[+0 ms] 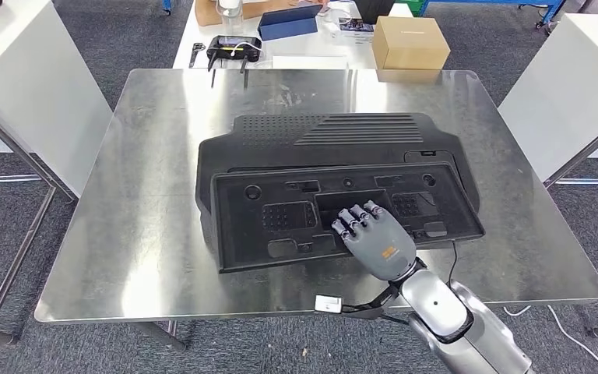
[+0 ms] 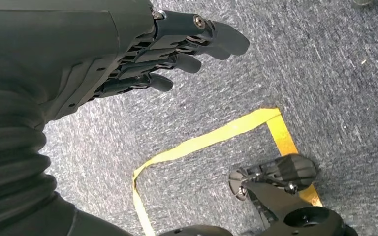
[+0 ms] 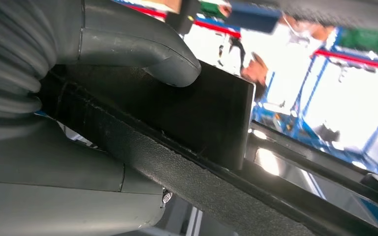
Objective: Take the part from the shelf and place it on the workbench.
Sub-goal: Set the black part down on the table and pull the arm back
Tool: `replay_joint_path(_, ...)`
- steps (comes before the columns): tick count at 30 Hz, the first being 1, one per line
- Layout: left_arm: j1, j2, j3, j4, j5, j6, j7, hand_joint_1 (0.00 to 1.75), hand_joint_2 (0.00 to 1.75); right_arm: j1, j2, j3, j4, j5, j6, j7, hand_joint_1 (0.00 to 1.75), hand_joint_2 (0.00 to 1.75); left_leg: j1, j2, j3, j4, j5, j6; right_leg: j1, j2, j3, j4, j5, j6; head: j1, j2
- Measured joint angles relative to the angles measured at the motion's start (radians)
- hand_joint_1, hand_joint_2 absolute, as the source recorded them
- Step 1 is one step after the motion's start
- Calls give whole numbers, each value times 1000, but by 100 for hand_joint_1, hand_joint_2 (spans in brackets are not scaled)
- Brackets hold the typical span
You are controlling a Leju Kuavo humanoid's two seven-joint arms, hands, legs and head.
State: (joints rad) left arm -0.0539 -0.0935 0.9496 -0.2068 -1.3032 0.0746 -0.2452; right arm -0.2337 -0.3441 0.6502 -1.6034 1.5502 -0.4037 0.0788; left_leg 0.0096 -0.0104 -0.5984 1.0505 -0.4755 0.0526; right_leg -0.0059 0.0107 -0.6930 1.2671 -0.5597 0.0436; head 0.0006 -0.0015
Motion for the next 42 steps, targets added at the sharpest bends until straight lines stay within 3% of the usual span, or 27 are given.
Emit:
replay_joint_path(1, 0, 0, 0, 0, 0, -1, 0, 0, 175, 4, -5, -12, 10, -1, 2, 2, 166, 175, 0, -2, 4, 0, -5, 0, -2, 0, -24, 14, 2, 5, 0, 0)
replay_joint_path(2, 0, 0, 0, 0, 0, -2, 0, 0, 175, 9, -12, -25, 20, -2, 3, 3, 166, 175, 0, -4, 9, 0, -10, 0, -4, 0, -30, -7, 22, 13, 0, 0)
replay_joint_path(5, 1, 0, 1, 0, -2, -7, 0, 0, 175, 19, -27, -67, 39, -4, 3, 4, 166, 175, 0, -9, 28, 0, -24, -4, -7, -2, 18, -176, 121, 35, 1, 0)
replay_joint_path(7, 1, -1, 1, 0, -3, -7, 0, 0, 175, 21, -29, -76, 42, -4, 2, 4, 166, 175, 0, -10, 31, 0, -27, -5, -7, -3, 32, -215, 142, 38, 1, 0)
replay_joint_path(9, 1, -1, 1, 0, -3, -7, 0, 0, 175, 21, -30, -77, 42, -4, 2, 4, 166, 175, 0, -10, 31, -1, -27, -6, -7, -4, 33, -220, 144, 38, 1, 0)
replay_joint_path(10, 1, -1, 1, 0, -5, -4, -2, 0, 175, 23, -34, -97, 51, -10, -2, -1, 166, 175, -1, -10, 33, 1, -29, -11, -3, -5, 36, -230, 146, 25, 1, 0)
replay_joint_path(13, -1, -1, 0, 0, -23, 7, -13, 0, 175, 3, -50, -220, 148, -34, -52, -49, 166, 175, -5, -5, 54, -15, -42, -8, 7, -3, 60, -258, 156, -5, -4, 0)
replay_joint_path(14, -3, -1, 0, 0, -30, 9, -15, 0, 175, -14, -50, -244, 184, -37, -72, -68, 166, 175, -6, -1, 60, -23, -45, -2, 6, 0, 65, -259, 159, -3, -5, 0)
replay_joint_path(17, -8, -1, -3, 0, -41, 9, -11, 0, 175, -74, -44, -261, 273, -40, -113, -106, 166, 175, -7, 4, 64, -30, -45, -4, 6, 4, 66, -259, 157, -6, -6, 0)
replay_joint_path(25, -20, -1, -15, 0, -55, 3, 0, 0, 175, -217, -14, -264, 450, -21, -144, -139, 166, 175, -6, 4, 64, -33, -38, -23, 7, 5, 66, -258, 158, -8, -5, 0)
replay_joint_path(42, -21, -1, -18, 0, -57, 2, 4, 0, 175, -258, 17, -256, 521, -10, -146, -155, 166, 175, -10, 2, 62, -33, -39, -25, 2, 3, 66, -260, 158, -8, -5, 0)
